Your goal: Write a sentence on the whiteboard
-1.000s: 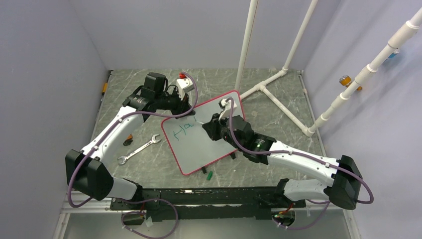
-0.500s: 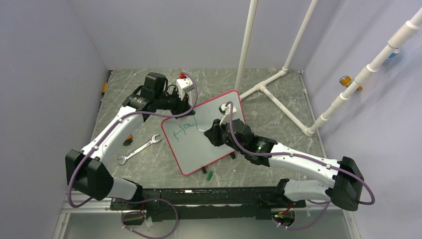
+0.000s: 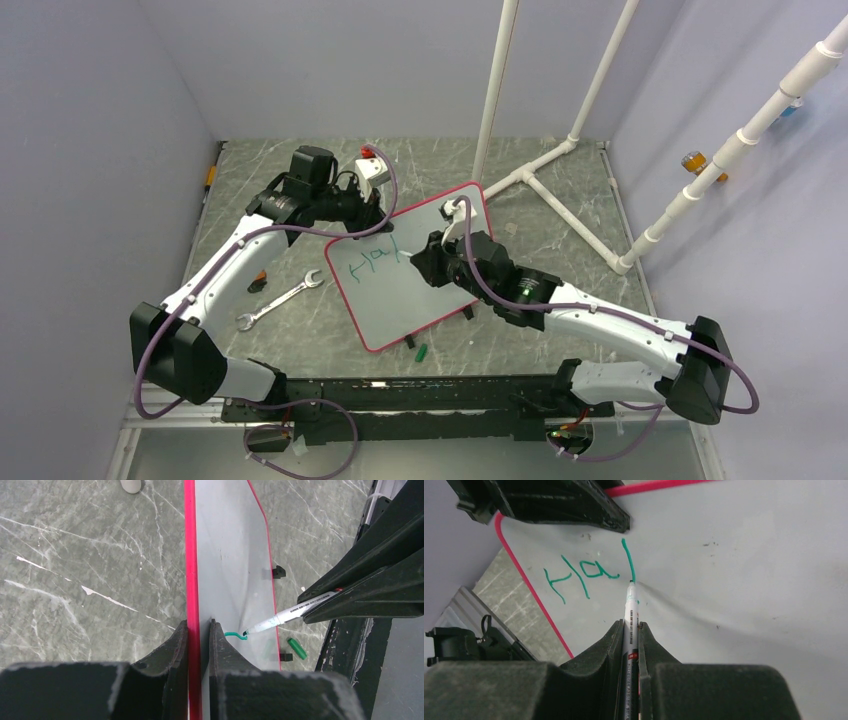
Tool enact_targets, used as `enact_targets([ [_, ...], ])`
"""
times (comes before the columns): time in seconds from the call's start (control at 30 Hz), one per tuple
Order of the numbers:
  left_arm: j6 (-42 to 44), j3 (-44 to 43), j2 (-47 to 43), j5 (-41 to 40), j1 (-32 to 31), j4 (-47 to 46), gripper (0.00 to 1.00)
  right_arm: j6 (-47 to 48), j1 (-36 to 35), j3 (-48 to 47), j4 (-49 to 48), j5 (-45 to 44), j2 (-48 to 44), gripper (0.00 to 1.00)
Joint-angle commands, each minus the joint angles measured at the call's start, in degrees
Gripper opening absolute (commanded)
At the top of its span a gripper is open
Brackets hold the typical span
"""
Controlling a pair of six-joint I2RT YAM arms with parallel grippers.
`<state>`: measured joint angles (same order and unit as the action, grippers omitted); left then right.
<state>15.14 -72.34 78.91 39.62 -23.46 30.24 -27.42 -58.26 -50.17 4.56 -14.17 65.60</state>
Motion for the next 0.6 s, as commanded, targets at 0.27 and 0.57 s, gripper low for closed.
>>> enact_targets([
  [0.27, 3.72, -0.02, -1.66, -2.09, -0.18, -1.15, 0.00, 2.72, 0.40, -6.86, -6.07, -3.32, 2.93, 0.00],
  [0.57, 3.68, 0.05, -1.66, -1.81, -0.27, -1.19, 0.00, 1.38, 0.54, -6.38, -6.18, -4.64, 4.11, 0.00],
])
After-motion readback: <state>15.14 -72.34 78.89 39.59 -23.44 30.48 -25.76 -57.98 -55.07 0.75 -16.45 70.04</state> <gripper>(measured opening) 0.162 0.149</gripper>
